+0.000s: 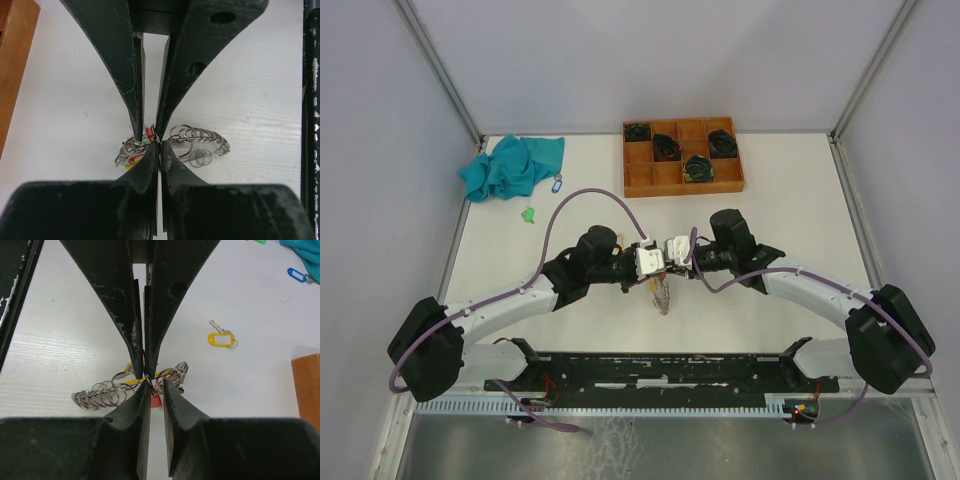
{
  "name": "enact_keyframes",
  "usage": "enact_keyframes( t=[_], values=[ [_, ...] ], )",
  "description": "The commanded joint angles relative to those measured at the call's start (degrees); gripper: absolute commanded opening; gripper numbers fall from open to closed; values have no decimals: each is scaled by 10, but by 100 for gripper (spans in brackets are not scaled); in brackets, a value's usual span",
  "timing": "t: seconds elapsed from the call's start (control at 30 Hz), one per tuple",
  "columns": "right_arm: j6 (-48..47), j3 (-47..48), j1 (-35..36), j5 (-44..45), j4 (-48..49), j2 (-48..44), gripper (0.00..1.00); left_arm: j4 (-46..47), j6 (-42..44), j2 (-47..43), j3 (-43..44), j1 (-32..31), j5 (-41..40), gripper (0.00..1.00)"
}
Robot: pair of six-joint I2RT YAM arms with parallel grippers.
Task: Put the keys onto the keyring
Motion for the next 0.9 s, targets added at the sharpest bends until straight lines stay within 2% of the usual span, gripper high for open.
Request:
enact_keyframes(
  t=[0.0, 0.2, 0.23, 0.37, 0.63, 0.87],
  values=[
    [10, 7, -2, -21, 30, -21, 21, 40, 20, 1, 15, -4, 27, 3],
    [15, 9, -3, -33, 30, -25, 2, 37, 20, 4, 17, -5, 21, 3],
    [17, 9, -3, -34, 31, -26, 1, 38, 20, 4, 16, -5, 17, 3],
    [43, -2, -15, -32, 57, -34, 1, 74, 1, -9, -5, 1, -1, 11],
    [90, -32, -37, -48, 131, -57, 1, 278, -93, -66, -107, 47, 12, 31],
    [100, -39, -44, -53, 147, -63, 1, 335, -137, -54, -124, 71, 45, 41]
  ],
)
